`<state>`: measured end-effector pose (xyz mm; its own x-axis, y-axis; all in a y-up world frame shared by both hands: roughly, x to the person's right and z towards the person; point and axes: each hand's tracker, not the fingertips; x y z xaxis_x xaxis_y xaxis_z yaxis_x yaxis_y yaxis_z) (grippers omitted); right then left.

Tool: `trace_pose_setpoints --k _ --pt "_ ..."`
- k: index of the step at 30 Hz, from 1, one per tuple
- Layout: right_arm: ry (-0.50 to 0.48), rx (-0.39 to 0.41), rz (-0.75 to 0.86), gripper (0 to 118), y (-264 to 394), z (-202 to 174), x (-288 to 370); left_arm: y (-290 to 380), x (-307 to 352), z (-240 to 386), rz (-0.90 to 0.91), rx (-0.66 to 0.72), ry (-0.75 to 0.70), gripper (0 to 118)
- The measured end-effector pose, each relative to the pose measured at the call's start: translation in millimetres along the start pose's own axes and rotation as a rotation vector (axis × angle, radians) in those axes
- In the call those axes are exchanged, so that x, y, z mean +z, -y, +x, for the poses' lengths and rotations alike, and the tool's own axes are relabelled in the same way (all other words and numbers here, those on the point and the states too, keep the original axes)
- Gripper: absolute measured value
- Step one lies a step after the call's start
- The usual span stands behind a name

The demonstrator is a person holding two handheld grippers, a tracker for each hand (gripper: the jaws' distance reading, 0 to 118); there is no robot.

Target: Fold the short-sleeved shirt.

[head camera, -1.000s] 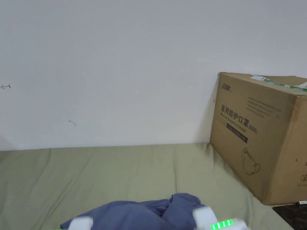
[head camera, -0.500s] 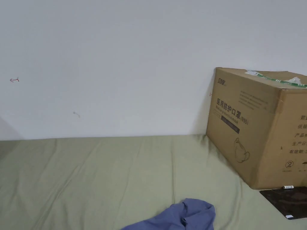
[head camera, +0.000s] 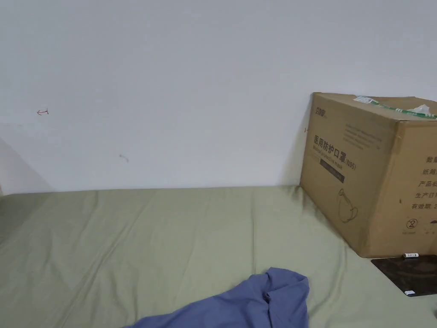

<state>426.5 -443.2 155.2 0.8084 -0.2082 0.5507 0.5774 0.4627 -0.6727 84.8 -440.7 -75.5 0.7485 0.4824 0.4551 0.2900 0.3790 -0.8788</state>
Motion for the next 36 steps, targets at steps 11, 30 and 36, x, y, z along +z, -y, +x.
trace_pose_setpoints --k 11,30,36 --pt "-0.194 0.106 0.818 44 -20.2 -40.5 117.9 -15.3 92.1 57.6 0.739 -0.213 0.060 57" --pt "-0.132 0.089 0.630 0 -53.2 -39.9 52.9 -198.2 -58.4 -72.6 0.109 0.078 -0.241 24" --pt "-0.113 0.084 0.533 0 -65.7 -32.2 26.5 -219.9 -152.6 -97.6 0.008 0.030 -0.319 112"
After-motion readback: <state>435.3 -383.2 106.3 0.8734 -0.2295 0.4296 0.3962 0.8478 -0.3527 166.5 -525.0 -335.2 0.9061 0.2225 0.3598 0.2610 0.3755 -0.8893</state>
